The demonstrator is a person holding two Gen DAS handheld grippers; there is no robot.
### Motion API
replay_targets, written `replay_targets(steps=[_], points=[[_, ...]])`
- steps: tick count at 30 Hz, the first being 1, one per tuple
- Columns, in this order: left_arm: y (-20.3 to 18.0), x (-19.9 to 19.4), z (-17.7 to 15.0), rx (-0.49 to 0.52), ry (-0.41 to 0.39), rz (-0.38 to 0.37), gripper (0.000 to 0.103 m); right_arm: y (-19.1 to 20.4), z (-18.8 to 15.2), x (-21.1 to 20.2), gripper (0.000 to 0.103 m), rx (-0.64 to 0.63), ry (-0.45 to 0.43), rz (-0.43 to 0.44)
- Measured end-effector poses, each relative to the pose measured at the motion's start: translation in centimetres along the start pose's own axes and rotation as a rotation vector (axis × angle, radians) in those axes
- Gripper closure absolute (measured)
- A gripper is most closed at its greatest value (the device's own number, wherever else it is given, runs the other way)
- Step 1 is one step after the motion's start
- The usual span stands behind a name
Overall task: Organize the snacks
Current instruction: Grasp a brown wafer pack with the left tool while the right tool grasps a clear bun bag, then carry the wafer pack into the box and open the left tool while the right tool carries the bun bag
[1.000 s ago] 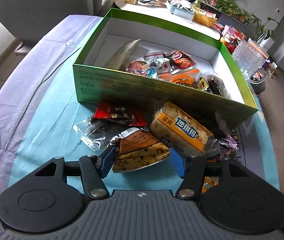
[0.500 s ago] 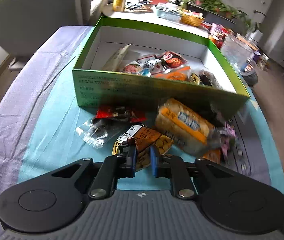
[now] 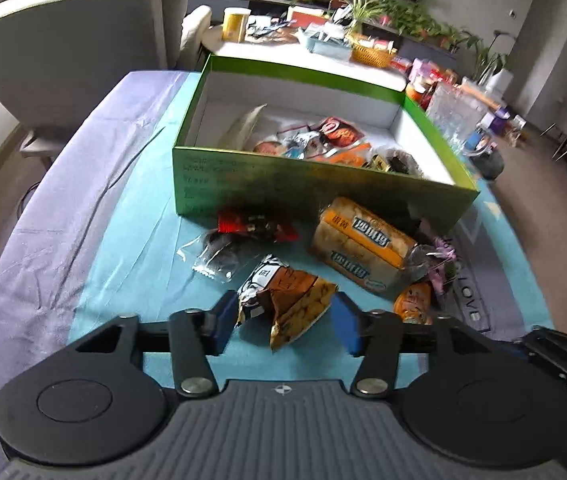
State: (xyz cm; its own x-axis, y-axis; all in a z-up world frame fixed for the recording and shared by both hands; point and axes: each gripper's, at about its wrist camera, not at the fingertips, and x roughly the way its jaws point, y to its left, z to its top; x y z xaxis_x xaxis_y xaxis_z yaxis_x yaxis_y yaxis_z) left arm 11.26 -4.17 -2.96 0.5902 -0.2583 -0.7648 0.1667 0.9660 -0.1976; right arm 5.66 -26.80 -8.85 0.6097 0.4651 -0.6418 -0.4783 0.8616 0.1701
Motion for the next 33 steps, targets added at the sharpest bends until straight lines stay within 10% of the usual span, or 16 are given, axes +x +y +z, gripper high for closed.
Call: replay_targets(steps=[8, 13, 33], points=[[0.0, 3.7, 2.0, -0.336, 0.161, 0.025, 0.052, 0.5, -0.8, -0.5, 0.024, -0.011, 0.008, -0.014], [-0.4, 5.5, 3.2, -0.358, 0.173, 0.096, 0.05, 0.9, -1.5, -0.3, 0.024, -0.029, 0.016, -0.016], [-1.1, -0.6, -0.3, -0.003, -0.028, 0.0, 0.071, 1.1, -1.1, -1.8, 0.033, -0.013, -0.129, -0.116]])
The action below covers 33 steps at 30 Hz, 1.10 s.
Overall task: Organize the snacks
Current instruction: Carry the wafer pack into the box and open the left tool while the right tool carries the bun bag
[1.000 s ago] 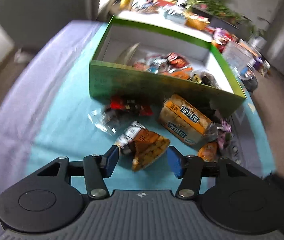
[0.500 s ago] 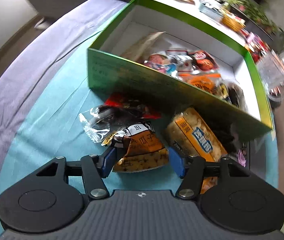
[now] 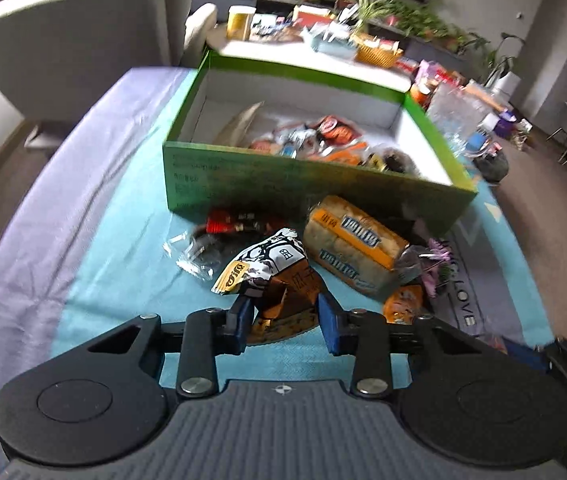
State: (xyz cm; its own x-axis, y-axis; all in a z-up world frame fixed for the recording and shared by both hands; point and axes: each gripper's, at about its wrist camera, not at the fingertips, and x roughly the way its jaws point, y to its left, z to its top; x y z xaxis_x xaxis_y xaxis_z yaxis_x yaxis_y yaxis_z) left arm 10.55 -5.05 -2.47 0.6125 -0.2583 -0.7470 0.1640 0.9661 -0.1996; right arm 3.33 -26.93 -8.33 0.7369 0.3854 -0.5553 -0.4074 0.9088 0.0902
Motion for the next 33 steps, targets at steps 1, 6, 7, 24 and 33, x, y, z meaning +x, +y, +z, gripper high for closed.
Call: replay_targets(steps=[1, 6, 7, 24, 33], points=[[0.0, -0.5, 0.1, 0.006, -0.016, -0.003, 0.07, 0.0, 0.3, -0.1, 0.033, 0.007, -0.016, -0.004], [0.0, -1.8, 0.8, 0.022, -0.078, -0.021, 0.07, -0.2, 1.7, 0.0, 0.033, 0.048, -0.077, -0.037], [0.0, -1.9, 1.0, 0.027, -0.089, -0.025, 0.07, -0.2, 2.0, 0.1, 0.033, 0.064, -0.087, -0.043], [-0.9, 1.0, 8.6, 0.092, -0.251, 0.011, 0.07, -0.4, 4.0, 1.3, 0.033, 0.159, -0.129, -0.068], [-0.6, 5.1, 9.4, 0.121, -0.173, 0.077, 0.07, -0.5, 4.1, 2.0, 0.033, 0.181, -0.114, -0.073]])
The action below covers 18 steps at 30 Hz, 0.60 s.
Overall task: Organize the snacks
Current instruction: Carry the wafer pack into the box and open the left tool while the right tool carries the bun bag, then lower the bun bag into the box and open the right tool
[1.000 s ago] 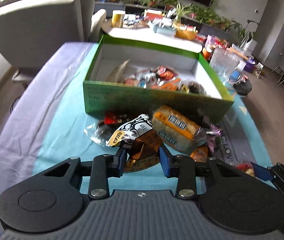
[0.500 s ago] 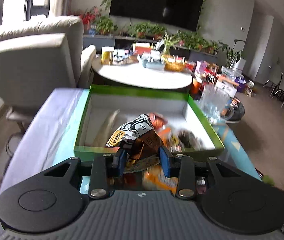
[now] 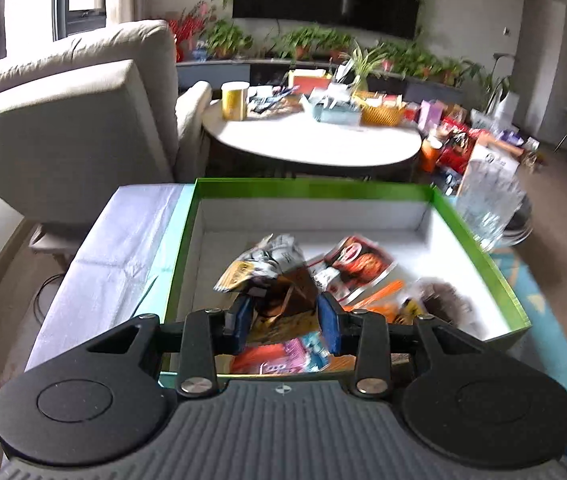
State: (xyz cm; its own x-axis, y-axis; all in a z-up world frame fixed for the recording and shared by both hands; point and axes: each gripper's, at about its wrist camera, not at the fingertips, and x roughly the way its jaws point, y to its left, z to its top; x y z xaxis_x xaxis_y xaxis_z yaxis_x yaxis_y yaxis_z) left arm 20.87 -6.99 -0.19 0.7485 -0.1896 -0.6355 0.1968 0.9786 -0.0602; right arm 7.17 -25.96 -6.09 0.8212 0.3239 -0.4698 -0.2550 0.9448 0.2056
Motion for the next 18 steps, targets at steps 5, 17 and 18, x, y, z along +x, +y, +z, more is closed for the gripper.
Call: replay_targets(steps=[5, 17, 18], points=[[0.4, -0.3, -0.5, 0.019, 0.002, 0.009, 0.062, 0.1, 0.1, 0.0, 0.033, 0.003, 0.002, -0.003], [4.9, -4.1, -2.2, -0.074, -0.019, 0.001, 0.054, 0.4, 1.6, -0.2, 0.033, -0.007, -0.054, -0.008], [5.2, -4.3, -2.5, -0.08, -0.012, 0.0, 0.054, 0.4, 1.9, -0.2, 0.033, -0.009, -0.062, -0.009]])
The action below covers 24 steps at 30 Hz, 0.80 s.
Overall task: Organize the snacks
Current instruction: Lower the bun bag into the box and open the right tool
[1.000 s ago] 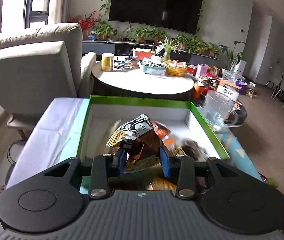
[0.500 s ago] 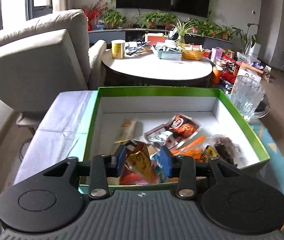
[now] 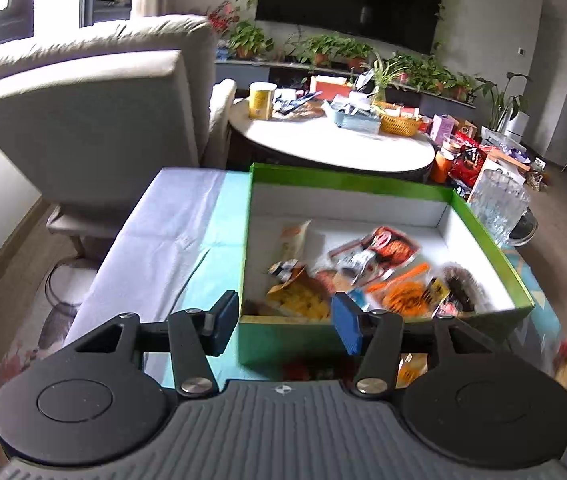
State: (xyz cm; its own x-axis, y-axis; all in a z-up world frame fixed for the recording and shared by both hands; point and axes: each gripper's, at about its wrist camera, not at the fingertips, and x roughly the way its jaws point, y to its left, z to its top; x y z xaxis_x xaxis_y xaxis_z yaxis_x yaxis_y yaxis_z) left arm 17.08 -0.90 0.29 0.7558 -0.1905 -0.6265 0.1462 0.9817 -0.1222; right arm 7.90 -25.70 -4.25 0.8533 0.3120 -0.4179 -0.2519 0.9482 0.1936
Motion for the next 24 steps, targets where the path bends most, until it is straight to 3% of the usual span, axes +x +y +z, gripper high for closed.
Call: replay_targets(steps=[4, 9, 13, 24], points=[[0.9, -0.7, -1.6, 0.004, 0.029, -0.04, 0.054, 0.2, 1.6, 0.5, 0.033, -0.02, -0.045, -0.002], [0.1, -0.2, -3.1, 0.086, 0.071, -0.07, 0.054, -0.2, 4.3, 3.2, 0.033, 0.016, -0.084, -0.002], [0.0, 0.4, -3.8, 0.109, 0.099, -0.109, 0.054, -1.1, 5.7, 6.0, 0.033, 0.076, -0.066, -0.025], [-0.2, 1.3, -4.2, 0.125, 0.13, -0.106, 0.054, -3.5, 6.0, 10.7, 0.033, 0.21, -0.021, -0.111]])
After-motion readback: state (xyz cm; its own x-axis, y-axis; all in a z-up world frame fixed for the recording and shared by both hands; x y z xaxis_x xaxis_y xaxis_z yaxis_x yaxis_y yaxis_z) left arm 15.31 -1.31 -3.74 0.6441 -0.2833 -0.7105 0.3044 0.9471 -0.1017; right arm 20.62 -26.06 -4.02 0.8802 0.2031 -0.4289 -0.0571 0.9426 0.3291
